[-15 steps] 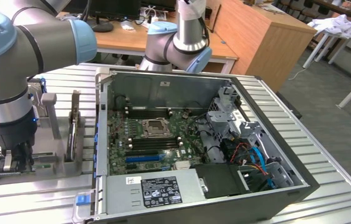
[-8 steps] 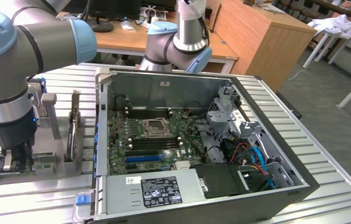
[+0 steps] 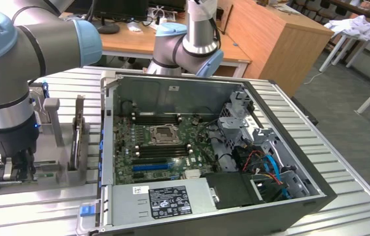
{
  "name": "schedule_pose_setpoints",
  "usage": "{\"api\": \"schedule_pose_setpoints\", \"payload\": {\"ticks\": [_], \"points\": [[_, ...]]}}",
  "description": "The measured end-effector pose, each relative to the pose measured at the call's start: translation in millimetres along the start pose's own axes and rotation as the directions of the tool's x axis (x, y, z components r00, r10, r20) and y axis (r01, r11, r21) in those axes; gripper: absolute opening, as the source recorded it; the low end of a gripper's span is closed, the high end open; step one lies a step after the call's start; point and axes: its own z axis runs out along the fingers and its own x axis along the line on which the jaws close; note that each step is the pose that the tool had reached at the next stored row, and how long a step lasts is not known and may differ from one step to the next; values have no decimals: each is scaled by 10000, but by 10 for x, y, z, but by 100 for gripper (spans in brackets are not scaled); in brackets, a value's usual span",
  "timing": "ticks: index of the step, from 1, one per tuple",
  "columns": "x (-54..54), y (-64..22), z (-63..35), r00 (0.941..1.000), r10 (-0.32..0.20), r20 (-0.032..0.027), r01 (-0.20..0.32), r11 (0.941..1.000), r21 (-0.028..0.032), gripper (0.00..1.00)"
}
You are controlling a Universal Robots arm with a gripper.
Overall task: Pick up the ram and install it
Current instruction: 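Pick up the ram and move it above insertion slot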
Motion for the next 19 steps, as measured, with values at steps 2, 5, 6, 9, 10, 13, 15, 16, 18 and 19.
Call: {"api": "schedule_pose_setpoints", "payload": {"ticks": [2,5,6,9,10,13,15,16,18,19], "points": [[0,0,0,10000,0,0,0,10000,-1,22],[0,0,0,10000,0,0,0,10000,0,22],[0,0,0,10000,0,0,0,10000,0,20],[0,0,0,10000,-1,0,1,10000,-1,11],[0,0,0,10000,0,0,0,10000,-1,11],[0,0,0,10000,0,-1,0,10000,-1,11],[0,0,0,10000,-1,0,1,10000,0,11],[0,0,0,10000,0,0,0,10000,-1,11],[0,0,0,10000,0,0,0,10000,0,11],[0,0,0,10000,0,0,0,10000,0,11]]}}
